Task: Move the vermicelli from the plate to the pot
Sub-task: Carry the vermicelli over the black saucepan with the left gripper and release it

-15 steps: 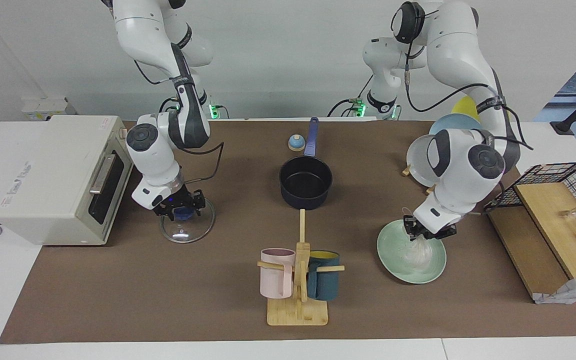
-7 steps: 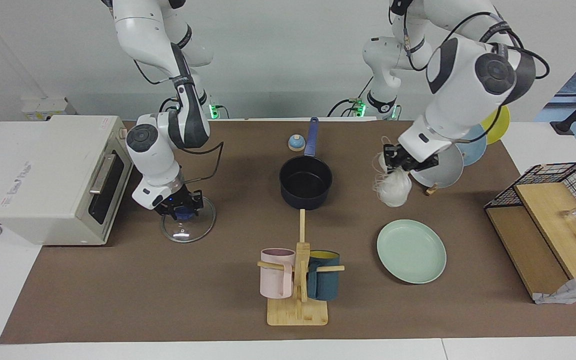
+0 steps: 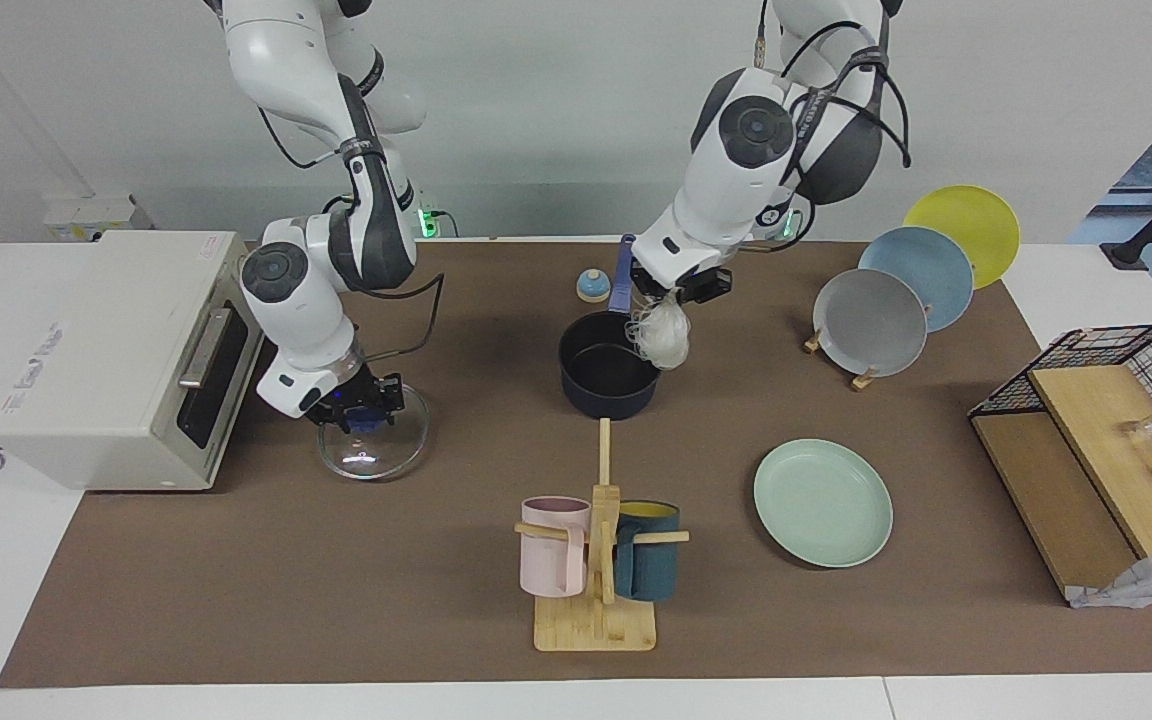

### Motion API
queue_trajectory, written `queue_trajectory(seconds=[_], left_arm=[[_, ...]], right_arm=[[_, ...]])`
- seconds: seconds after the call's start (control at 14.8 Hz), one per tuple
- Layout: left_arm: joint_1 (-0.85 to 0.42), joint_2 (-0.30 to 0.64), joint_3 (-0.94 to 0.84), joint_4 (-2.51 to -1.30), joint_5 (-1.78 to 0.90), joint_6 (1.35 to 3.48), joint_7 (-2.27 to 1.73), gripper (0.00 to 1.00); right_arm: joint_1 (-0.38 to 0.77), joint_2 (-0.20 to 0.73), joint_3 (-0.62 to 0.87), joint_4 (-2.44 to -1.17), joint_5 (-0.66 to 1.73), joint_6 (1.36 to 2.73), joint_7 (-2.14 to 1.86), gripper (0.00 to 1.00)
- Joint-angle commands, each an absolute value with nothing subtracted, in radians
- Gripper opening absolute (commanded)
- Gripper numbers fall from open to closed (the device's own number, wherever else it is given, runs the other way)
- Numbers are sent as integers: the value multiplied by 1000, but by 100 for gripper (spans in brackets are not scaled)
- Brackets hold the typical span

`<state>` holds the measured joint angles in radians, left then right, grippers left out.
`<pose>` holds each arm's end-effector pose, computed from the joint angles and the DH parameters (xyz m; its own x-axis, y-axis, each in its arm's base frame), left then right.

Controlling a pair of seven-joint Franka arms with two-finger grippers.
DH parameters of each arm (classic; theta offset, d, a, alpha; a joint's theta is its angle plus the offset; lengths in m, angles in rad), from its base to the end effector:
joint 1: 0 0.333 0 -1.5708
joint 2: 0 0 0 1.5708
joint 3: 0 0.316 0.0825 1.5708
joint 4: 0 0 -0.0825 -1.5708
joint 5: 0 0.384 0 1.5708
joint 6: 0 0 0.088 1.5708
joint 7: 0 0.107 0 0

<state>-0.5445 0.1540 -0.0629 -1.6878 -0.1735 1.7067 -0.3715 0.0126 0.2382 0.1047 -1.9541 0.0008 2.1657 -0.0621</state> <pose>0.4806 -0.3514 0.4931 0.9596 -0.2064 -0.1911 -0.1871 -0.9757 0.1143 0.5962 0.0680 0.3555 0.9842 0.1757 -0.0237 0.1750 -0.9842 -0.0268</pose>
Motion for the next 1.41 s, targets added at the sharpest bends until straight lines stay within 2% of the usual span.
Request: queue_trajectory(seconds=[0.0,0.2,0.4,0.54,0.94,1.15,1.21,1.28,1.35], left_arm=[[-629,83,-43,-1848,-198,1839,-443,0],[-660,95,-43,-1902,-198,1922,-457,0],[-678,97,-41,-1989,-198,2057,-471,0],[-689,124,-41,-1997,-198,2095,-472,0],[-678,172,-38,-2037,-198,2224,-453,0],[-655,173,-38,-2036,-198,2223,-411,0],[-652,173,-37,-2030,-196,2214,-404,5],[-650,173,-35,-2028,-189,2214,-403,80],[-650,169,-29,-2022,-187,2210,-396,100]], right_arm=[[14,222,107,-1869,18,2047,-97,51],[14,206,109,-1783,18,1919,-95,51],[14,146,109,-1718,18,1791,-95,51],[14,143,109,-1663,21,1700,-91,51],[15,126,113,-1695,25,1713,-32,51],[44,126,120,-1695,25,1720,6,51],[46,126,121,-1695,25,1718,12,51],[46,126,121,-1695,26,1718,12,51],[46,127,121,-1695,26,1718,14,51]])
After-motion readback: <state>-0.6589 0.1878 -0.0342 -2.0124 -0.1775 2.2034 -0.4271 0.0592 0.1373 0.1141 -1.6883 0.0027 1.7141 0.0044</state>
